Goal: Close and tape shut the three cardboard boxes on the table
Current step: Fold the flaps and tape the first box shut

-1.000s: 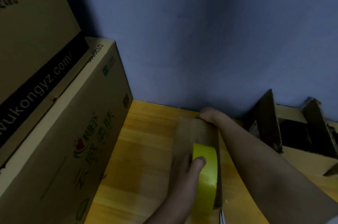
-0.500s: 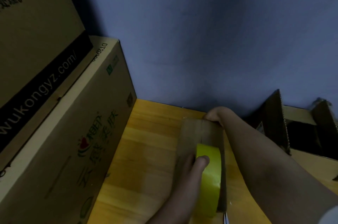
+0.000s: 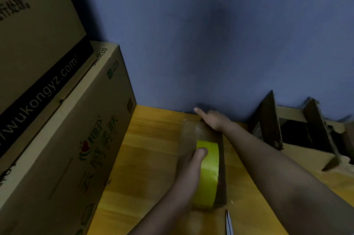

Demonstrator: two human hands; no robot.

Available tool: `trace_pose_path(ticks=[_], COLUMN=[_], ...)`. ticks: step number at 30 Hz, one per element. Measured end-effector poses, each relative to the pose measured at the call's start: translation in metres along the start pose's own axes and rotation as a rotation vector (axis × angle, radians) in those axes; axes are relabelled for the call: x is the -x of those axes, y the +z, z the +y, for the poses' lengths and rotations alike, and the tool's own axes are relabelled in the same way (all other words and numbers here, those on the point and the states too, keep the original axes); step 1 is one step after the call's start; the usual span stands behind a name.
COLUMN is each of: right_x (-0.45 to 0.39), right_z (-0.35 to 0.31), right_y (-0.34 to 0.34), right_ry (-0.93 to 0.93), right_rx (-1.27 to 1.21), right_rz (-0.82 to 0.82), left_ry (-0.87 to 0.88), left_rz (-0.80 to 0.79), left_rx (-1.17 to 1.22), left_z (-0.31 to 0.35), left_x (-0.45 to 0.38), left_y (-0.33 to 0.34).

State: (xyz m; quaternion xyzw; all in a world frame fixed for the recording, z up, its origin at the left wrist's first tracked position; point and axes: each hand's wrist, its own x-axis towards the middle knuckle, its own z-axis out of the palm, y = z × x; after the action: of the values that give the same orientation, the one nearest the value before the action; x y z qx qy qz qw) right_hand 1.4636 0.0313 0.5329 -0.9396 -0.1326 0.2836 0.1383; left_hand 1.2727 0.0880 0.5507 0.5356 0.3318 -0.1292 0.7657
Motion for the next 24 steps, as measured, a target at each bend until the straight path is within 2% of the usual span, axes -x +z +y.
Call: trace_pose_path(ticks=[2, 4, 7, 8, 10, 13, 16, 19, 22, 23, 24], right_x=[0.016, 0.034, 0.093, 0.123, 0.179, 0.220, 0.223, 0.225, 0.226, 0.226, 0.227], right_z=[0.001, 0.004, 0.017, 0.017, 0.016, 0.008, 0.002, -0.004, -0.007, -0.009, -0.010], right_y=[-0.005, -0.006, 0.006, 0.015, 0.044, 0.086, 0.105, 0.111, 0.115, 0.114, 0.113], right_ry=[0.040, 0.023, -0.138, -0.160, -0.214, -0.254, -0.282, -0.282, -0.238, -0.230, -0.223], right_rx=[0.064, -0.006, -0.565, -0.699, -0.838, -0.790, -0.811, -0.820, -0.819, -0.820, -0.819], right_rz=[0.028, 0.186, 0.570, 0.617, 0.556, 0.435, 0.486, 0.556, 0.561, 0.553, 0.547], left_ry=[0.045, 0.046, 0.040, 0.045, 0.043, 0.139, 0.221, 0.165, 0.175, 0.208, 0.325], left_rz=[0.013, 0.006, -0.081, -0.104, -0.152, -0.187, -0.268, -0.377, -0.353, -0.320, -0.268], left_rx=[-0.034, -0.056, -0.081, -0.093, -0.096, -0.180, -0.405, -0.445, -0.736, -0.848, -1.044], left_z=[0.001, 0.001, 0.005, 0.005, 0.005, 0.008, 0.015, 0.029, 0.060, 0.072, 0.082], left_x=[0.003, 0.007, 0.014, 0.014, 0.014, 0.018, 0.027, 0.033, 0.031, 0.025, 0.012], left_y=[0.003, 0.002, 0.004, 0.003, 0.002, 0.002, -0.001, -0.007, -0.025, -0.030, -0.036])
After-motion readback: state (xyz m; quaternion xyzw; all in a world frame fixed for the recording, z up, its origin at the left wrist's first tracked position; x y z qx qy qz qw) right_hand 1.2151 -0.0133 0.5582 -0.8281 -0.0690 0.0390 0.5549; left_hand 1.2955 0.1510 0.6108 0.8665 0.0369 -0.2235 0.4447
